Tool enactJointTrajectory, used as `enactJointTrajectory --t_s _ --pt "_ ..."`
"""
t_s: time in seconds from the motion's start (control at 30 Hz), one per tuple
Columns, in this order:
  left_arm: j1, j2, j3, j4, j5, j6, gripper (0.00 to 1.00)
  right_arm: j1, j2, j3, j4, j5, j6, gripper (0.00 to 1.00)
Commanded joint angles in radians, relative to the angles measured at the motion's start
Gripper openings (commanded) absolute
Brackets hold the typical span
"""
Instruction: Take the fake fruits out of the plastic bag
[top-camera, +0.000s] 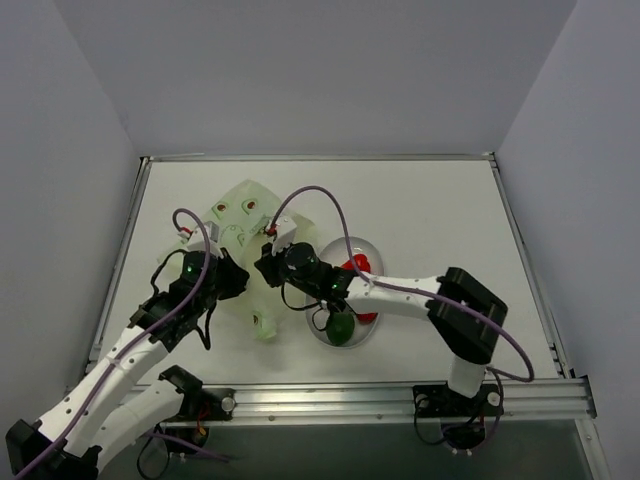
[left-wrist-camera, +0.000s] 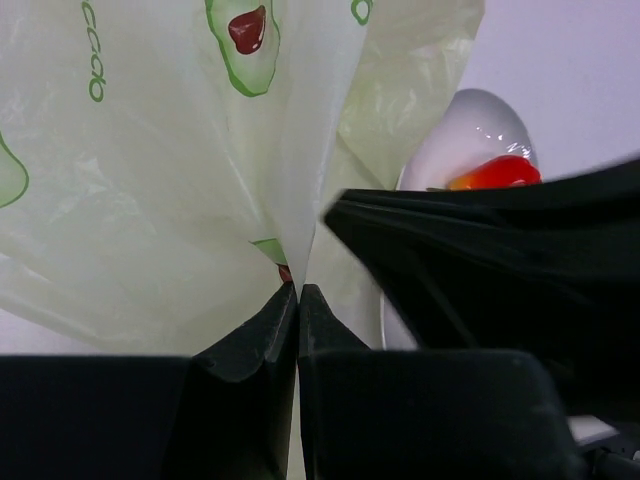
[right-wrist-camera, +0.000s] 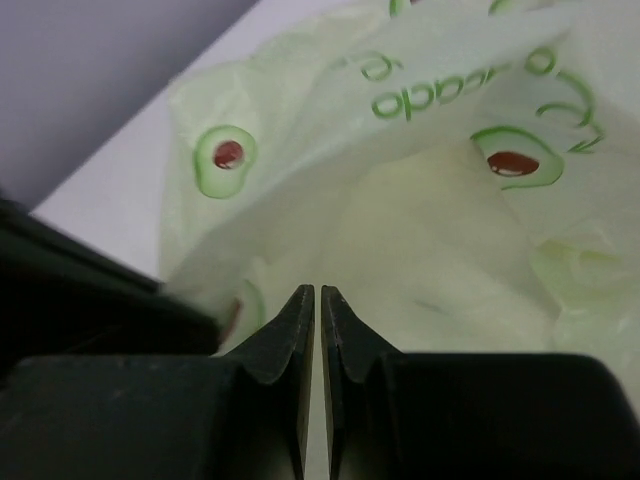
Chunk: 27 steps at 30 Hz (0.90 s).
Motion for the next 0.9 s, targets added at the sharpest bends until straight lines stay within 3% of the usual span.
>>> enactJointTrajectory --t_s 0.0,0.17,0.2,0.27,0.3,0.33,0.4,0.53,0.7,0.87 --pt "-0.003 -0.031 0.072 0.031 0.02 -0.004 0.02 -0.019 0.145 0.058 0.115 0.033 0.017 0.04" --pt "-0.002 -0.04 0.109 -0.043 0.007 0.022 0.03 -0.038 0.306 0.17 0.209 0.116 -0.011 0.1" --pt "-0.002 -0.043 0.118 -0.084 -0.015 0.027 0.02 -0.062 0.334 0.22 0.211 0.125 -0.008 0.17" --pt "0.001 -0.044 0.182 -0.192 -0.057 0.053 0.24 -0.084 0.386 0.259 0.22 0.105 0.018 0.23" --pt "0.004 -0.041 0.216 -0.225 -0.088 0.062 0.39 -0.088 0.394 0.268 0.221 0.099 0.024 0.25" --pt "0.009 -0.035 0.295 -0.253 -0.142 0.071 0.61 -0.085 0.394 0.257 0.243 0.094 0.021 0.25" --pt "0.038 0.003 0.375 -0.268 -0.153 0.11 0.69 -0.076 0.388 0.206 0.278 0.09 0.026 0.25" --pt "0.113 0.141 0.482 -0.2 -0.15 0.13 0.71 -0.068 0.35 0.083 0.384 0.061 0.08 0.25" --pt "0.378 0.507 0.613 -0.11 0.184 0.163 0.7 -0.071 0.35 0.047 0.389 0.039 0.083 0.25" --pt "0.501 0.819 0.823 -0.08 0.312 0.439 0.68 -0.088 0.363 0.055 0.385 -0.005 0.104 0.24"
